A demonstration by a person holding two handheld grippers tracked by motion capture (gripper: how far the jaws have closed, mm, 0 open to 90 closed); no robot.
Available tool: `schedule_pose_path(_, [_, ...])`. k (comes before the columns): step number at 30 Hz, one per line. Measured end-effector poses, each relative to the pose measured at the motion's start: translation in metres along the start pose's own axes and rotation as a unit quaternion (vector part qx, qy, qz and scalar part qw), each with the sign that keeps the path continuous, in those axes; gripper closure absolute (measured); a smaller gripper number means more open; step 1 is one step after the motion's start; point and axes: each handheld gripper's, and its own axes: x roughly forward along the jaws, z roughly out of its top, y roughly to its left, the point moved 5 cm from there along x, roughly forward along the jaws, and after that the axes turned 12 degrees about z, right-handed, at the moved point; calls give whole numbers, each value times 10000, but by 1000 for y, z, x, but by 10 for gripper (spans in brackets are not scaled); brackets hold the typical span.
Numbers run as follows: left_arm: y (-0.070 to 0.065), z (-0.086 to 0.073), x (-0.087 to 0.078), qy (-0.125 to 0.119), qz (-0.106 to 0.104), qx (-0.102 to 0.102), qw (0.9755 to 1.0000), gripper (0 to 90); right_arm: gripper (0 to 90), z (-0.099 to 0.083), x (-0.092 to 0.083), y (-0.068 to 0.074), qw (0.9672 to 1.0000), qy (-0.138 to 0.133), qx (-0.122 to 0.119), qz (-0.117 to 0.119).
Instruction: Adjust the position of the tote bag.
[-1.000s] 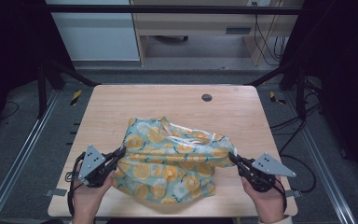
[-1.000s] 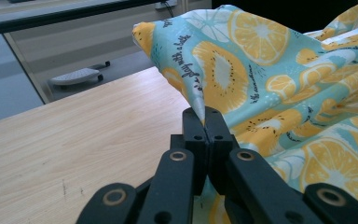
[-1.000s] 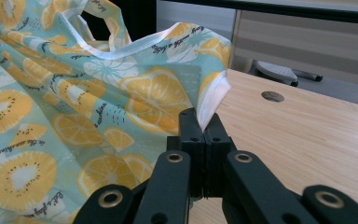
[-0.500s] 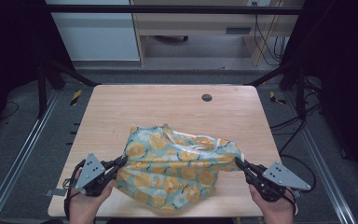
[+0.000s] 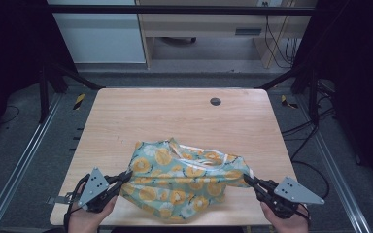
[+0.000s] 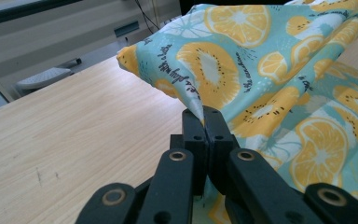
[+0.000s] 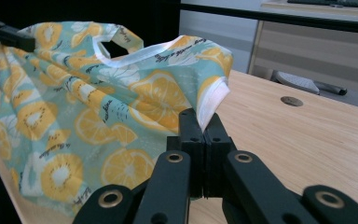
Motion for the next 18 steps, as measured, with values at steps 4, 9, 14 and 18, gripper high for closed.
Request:
schedule_pose_path(4, [-1, -9, -1, 245, -70, 93, 9996, 900, 895, -7, 4, 3, 9997, 196, -5, 156])
schedule_pose_path(9, [-1, -16, -2, 350, -82, 364, 9987, 900, 895, -13, 8, 6, 9988, 362, -22, 341])
schedule_pose_path(14, [-3, -25, -2, 563, -138, 562, 9967, 900, 895, -19, 11, 9, 9973, 531, -41, 499])
schedule_pose_path(18, [-6, -32, 5, 823, -190, 834, 9929, 900, 895, -25, 16, 11, 9950, 776, -101, 616])
